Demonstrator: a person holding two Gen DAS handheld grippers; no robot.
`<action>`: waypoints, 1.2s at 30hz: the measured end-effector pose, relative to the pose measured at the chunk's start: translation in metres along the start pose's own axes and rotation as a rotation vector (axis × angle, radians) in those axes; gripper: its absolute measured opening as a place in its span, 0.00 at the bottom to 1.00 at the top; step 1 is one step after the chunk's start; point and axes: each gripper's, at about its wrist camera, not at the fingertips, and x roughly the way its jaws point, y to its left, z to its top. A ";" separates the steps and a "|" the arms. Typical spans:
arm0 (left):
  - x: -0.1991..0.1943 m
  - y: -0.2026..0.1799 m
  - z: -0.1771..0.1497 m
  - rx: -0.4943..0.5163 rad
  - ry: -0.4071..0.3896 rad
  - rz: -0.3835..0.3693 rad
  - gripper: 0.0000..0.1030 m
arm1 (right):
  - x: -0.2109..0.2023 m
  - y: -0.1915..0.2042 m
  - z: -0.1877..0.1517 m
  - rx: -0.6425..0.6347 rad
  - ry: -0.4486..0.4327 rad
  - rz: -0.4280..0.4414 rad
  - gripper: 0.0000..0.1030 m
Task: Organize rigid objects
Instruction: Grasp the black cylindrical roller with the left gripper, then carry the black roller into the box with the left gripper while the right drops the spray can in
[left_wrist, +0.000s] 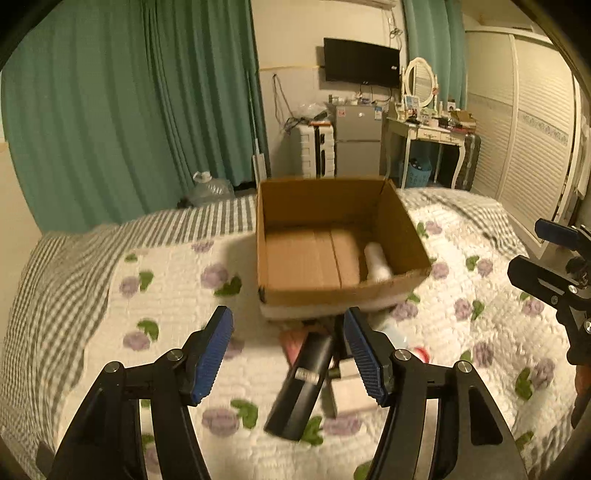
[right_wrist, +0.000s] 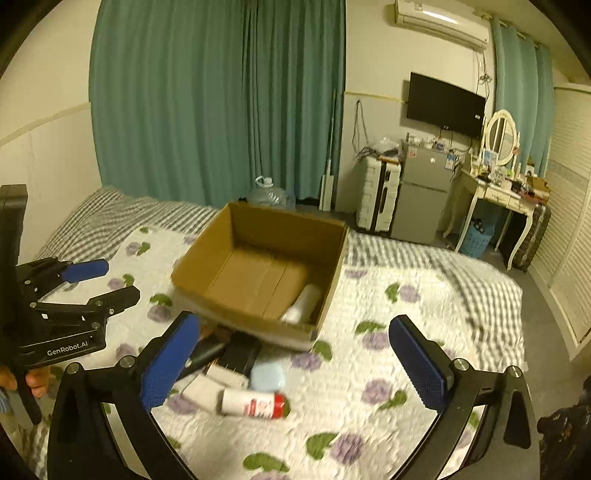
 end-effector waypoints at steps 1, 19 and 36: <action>0.003 0.002 -0.005 -0.005 0.010 0.003 0.64 | 0.004 0.002 -0.006 0.002 0.009 0.006 1.00; 0.121 -0.010 -0.082 0.100 0.301 -0.023 0.64 | 0.107 0.012 -0.075 0.030 0.236 0.097 1.00; 0.104 -0.003 -0.081 0.034 0.280 -0.041 0.40 | 0.141 0.018 -0.093 0.032 0.350 0.129 1.00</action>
